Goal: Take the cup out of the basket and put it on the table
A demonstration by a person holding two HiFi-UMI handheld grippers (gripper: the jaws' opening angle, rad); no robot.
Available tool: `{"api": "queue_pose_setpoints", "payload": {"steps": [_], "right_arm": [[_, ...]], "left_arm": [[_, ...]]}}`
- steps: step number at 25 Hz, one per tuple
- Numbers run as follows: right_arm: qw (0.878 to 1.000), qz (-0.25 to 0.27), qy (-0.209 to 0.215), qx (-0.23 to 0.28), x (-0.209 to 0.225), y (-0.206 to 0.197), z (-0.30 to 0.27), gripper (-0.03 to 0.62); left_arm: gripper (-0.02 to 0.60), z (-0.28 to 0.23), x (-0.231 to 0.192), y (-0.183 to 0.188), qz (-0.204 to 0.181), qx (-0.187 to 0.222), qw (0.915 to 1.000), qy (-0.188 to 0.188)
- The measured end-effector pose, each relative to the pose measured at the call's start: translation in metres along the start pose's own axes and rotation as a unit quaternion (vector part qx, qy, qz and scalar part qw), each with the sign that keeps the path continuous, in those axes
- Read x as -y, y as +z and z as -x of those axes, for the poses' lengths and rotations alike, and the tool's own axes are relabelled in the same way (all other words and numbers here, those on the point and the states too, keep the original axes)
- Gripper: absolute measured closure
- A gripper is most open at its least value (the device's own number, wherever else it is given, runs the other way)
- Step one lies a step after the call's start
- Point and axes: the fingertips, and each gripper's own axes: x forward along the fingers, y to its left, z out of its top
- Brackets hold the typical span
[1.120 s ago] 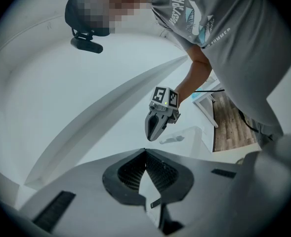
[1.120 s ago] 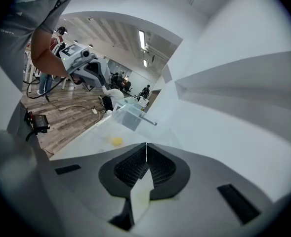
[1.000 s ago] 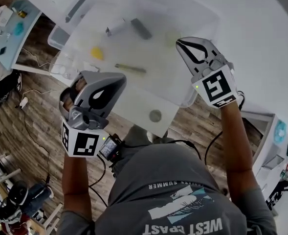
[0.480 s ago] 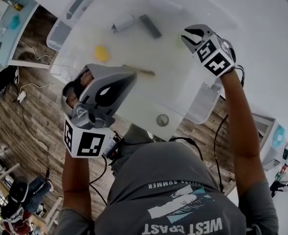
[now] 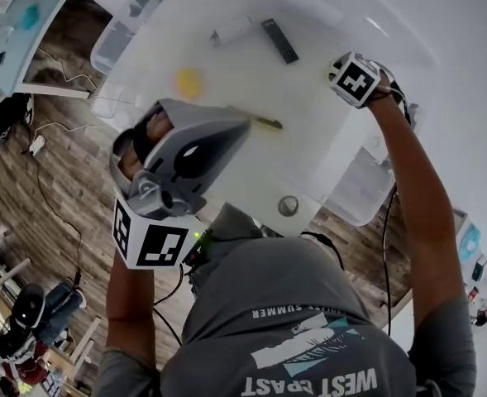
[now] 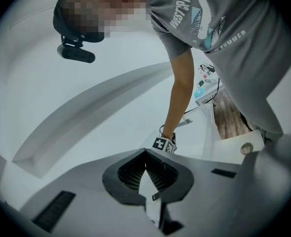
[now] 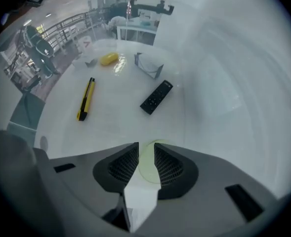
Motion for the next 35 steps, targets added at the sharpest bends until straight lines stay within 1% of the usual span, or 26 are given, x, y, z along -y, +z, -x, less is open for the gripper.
{"api": "queue_pose_setpoints", "payload": {"steps": [2,5,6,7,8,11,13,14,16,18,22,28,32,35], "right_arm": [[1.000,-0.004,0.016,-0.025,-0.002,-0.007,-0.016,0.487],[0.999,-0.008,0.035,-0.029,-0.003,-0.009,-0.031,0.485],[0.999,-0.005,0.028,-0.038,0.001,-0.013,-0.032,0.486],[0.999,0.000,0.017,-0.049,0.005,-0.016,-0.033,0.507],[0.998,0.005,0.010,-0.055,0.008,-0.019,-0.033,0.546],[0.998,0.002,0.011,-0.054,0.005,-0.019,-0.026,0.566],[0.999,0.000,0.015,-0.030,-0.001,-0.010,-0.016,0.566],[1.000,0.004,0.009,-0.014,-0.001,-0.002,-0.010,0.566],[0.999,0.020,-0.018,0.026,0.001,0.018,0.009,0.566],[0.996,0.030,-0.039,0.071,-0.001,0.039,0.029,0.566],[0.987,0.048,-0.066,0.139,-0.019,0.064,0.076,0.566],[0.963,0.084,-0.111,0.231,-0.058,0.084,0.162,0.566],[0.941,0.113,-0.137,0.287,-0.096,0.092,0.225,0.566],[0.926,0.133,-0.150,0.319,-0.127,0.090,0.262,0.566]], "left_arm": [[0.572,0.000,-0.001,-0.002,0.001,0.000,1.0000,0.001],[0.572,-0.002,-0.003,-0.004,0.003,0.002,1.0000,0.001],[0.572,-0.002,-0.003,-0.004,0.004,0.003,1.0000,0.001],[0.572,-0.003,-0.003,-0.004,0.004,0.004,1.0000,0.001],[0.572,-0.003,-0.003,-0.004,0.004,0.004,1.0000,0.002],[0.572,-0.003,-0.001,-0.001,0.004,0.005,1.0000,0.003],[0.572,-0.003,0.003,0.002,0.004,0.004,1.0000,0.004],[0.572,-0.003,0.005,0.003,0.004,0.003,1.0000,0.004],[0.572,-0.003,0.009,0.005,0.002,-0.001,1.0000,0.004],[0.572,-0.002,0.012,0.007,0.000,-0.005,1.0000,0.004],[0.572,0.000,0.019,0.014,-0.004,-0.012,0.9999,0.008],[0.572,0.007,0.031,0.028,-0.008,-0.022,0.9996,0.017],[0.572,0.015,0.044,0.038,-0.010,-0.028,0.9993,0.021],[0.572,0.020,0.053,0.046,-0.013,-0.030,0.9992,0.025]]}}
